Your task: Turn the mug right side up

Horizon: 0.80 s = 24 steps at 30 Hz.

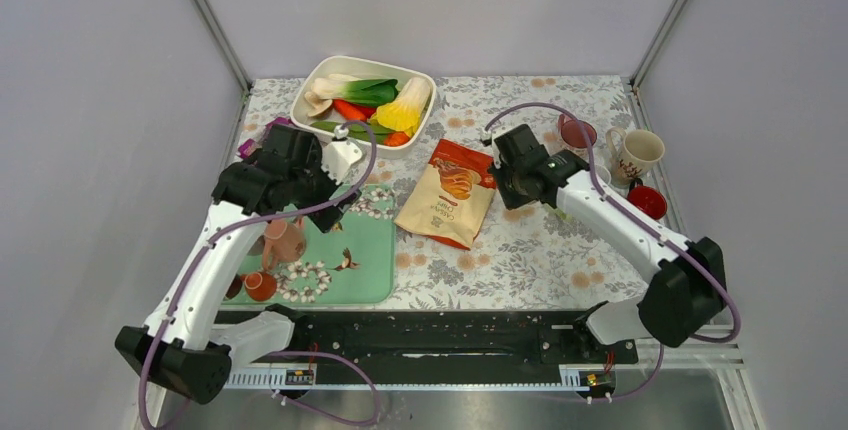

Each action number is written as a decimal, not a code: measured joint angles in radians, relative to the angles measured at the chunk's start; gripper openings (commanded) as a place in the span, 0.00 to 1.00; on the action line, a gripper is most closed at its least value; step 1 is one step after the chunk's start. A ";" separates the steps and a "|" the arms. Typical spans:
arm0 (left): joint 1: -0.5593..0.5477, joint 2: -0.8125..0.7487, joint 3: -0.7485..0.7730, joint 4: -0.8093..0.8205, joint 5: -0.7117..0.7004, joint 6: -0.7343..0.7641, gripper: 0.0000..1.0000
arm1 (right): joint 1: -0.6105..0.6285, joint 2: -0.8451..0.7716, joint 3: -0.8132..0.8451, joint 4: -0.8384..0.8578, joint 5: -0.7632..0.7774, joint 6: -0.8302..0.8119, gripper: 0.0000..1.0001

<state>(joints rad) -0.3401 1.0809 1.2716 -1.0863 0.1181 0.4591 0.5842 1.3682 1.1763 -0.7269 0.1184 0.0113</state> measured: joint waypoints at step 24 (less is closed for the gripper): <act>0.075 0.101 -0.203 -0.105 -0.185 0.130 0.99 | -0.083 0.236 -0.075 -0.064 0.027 -0.020 0.51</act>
<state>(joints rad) -0.2653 1.1824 1.0691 -1.1908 -0.0673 0.5892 0.5014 1.6039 1.1011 -0.7914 0.1452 -0.0090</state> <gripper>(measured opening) 0.988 0.387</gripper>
